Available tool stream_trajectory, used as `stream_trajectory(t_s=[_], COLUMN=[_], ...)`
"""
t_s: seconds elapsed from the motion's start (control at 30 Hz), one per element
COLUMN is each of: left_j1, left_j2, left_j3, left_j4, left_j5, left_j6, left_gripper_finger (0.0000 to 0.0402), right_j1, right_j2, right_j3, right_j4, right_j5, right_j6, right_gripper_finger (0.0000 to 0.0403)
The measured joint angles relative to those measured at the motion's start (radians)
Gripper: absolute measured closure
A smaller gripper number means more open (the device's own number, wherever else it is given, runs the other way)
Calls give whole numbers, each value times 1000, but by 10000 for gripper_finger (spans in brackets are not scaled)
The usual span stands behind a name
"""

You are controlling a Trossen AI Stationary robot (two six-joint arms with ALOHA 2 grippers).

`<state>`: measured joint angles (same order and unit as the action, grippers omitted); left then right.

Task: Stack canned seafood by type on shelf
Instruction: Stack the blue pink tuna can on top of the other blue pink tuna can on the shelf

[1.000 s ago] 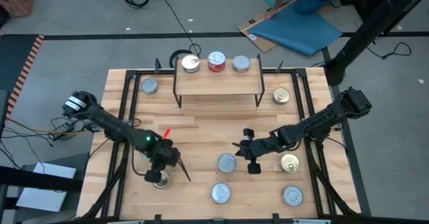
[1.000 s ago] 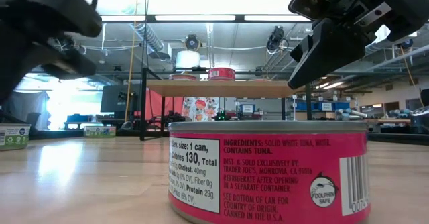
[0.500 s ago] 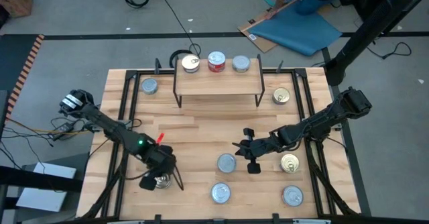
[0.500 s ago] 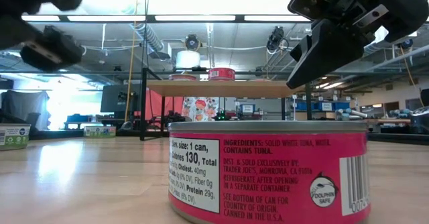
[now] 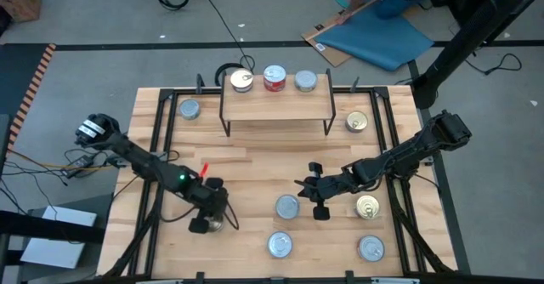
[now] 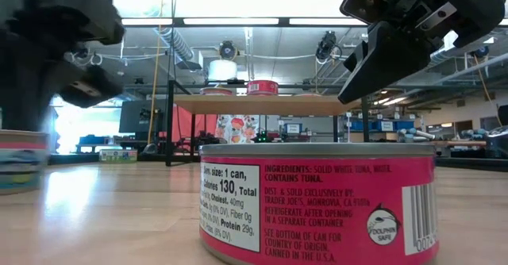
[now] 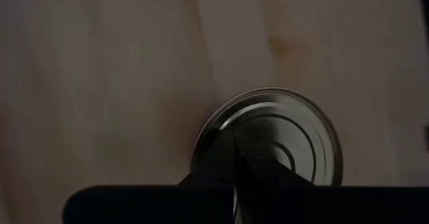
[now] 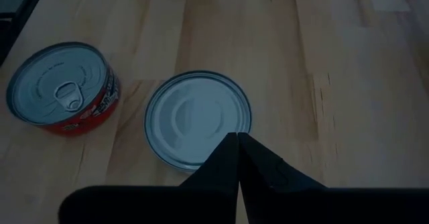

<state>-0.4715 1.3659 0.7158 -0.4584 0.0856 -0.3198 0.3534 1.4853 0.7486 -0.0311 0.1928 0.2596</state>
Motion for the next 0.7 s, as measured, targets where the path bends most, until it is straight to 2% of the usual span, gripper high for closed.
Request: stream_trajectory(t_s=[0.23,0.4,0.53,0.7], left_j1=[92,182,244,246], left_j2=[0,2,1,-6], left_j3=[-1,-1,-1,-1], left_j4=[21,149,240,193], left_j5=[-70,-93,-70,0], left_j6=[104,228,290,285], left_gripper_finger=[401,401,401,402], right_j1=[0,0,0,-1], right_j2=[0,0,0,0], right_j3=[0,0,0,0], right_j4=[0,0,0,2], right_j5=[21,23,23,24], right_j6=[0,0,0,0], right_gripper_finger=[384,384,384,384])
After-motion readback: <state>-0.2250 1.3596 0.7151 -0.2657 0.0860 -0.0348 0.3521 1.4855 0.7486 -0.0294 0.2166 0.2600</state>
